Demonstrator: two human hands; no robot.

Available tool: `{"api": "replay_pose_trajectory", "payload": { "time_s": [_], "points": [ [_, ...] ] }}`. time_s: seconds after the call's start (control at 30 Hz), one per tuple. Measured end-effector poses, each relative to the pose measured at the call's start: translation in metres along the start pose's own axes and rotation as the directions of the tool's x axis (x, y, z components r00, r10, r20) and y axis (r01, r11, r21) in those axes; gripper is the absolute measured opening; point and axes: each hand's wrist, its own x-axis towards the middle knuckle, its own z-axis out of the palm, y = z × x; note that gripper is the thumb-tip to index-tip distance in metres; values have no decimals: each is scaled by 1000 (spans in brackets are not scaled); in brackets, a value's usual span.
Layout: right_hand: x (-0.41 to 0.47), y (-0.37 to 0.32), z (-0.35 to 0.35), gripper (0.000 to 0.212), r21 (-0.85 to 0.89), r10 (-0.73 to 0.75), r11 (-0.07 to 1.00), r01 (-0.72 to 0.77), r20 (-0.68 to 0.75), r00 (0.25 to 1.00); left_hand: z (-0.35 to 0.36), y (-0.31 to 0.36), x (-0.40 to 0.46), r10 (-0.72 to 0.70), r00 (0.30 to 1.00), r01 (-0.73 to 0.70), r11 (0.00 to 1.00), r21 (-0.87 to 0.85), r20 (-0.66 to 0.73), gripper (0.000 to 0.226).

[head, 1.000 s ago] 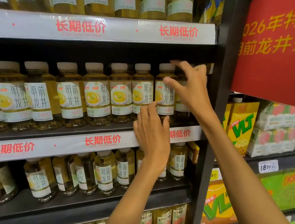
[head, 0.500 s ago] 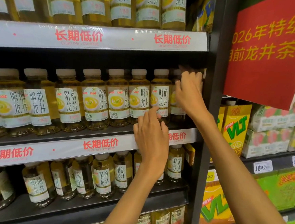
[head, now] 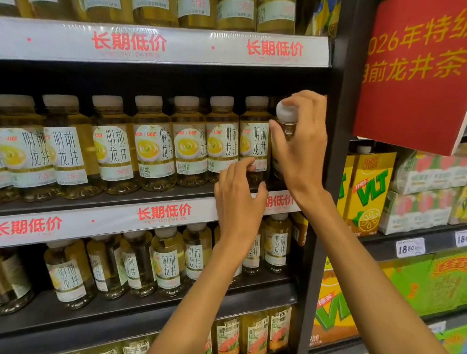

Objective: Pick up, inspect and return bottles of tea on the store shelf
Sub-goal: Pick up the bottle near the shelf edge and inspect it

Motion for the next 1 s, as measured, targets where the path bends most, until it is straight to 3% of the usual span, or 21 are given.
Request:
{"api": "replay_pose_trajectory", "payload": {
  "time_s": [0.13,0.27,0.37,0.53,0.63,0.73,0.83,0.93,1.0],
  "points": [
    [4,-3,-18,17,146,21,989,-10,-75,997,-5,2,-3,27,992,-12,993,-119,127,53],
    [12,-12,-40,18,367,147,920,-136,-1,989,-11,9,-8,42,977,1,980,-201,208,72],
    [10,-22,-55,21,574,252,770,-280,129,959,-22,16,-18,20,954,96,925,-369,299,68],
    [-5,-30,-63,29,675,298,586,-449,336,894,-49,15,-47,7,921,236,785,-573,389,48],
    [-17,-31,-59,31,689,315,355,-632,549,774,-65,11,-66,11,886,315,719,-620,463,36],
    [-26,-33,-55,27,633,224,105,-767,737,638,-71,5,-84,2,822,433,648,-627,570,33],
    [-34,-39,-50,19,605,197,199,-771,746,636,-75,1,-96,-58,791,534,551,-641,609,41],
    [-43,-45,-42,21,579,212,305,-756,733,646,-76,-2,-101,-123,806,568,435,-699,579,42],
    [-47,-47,-39,25,552,214,294,-780,757,617,-77,-3,-101,-169,798,598,347,-722,579,43]
  ]
}}
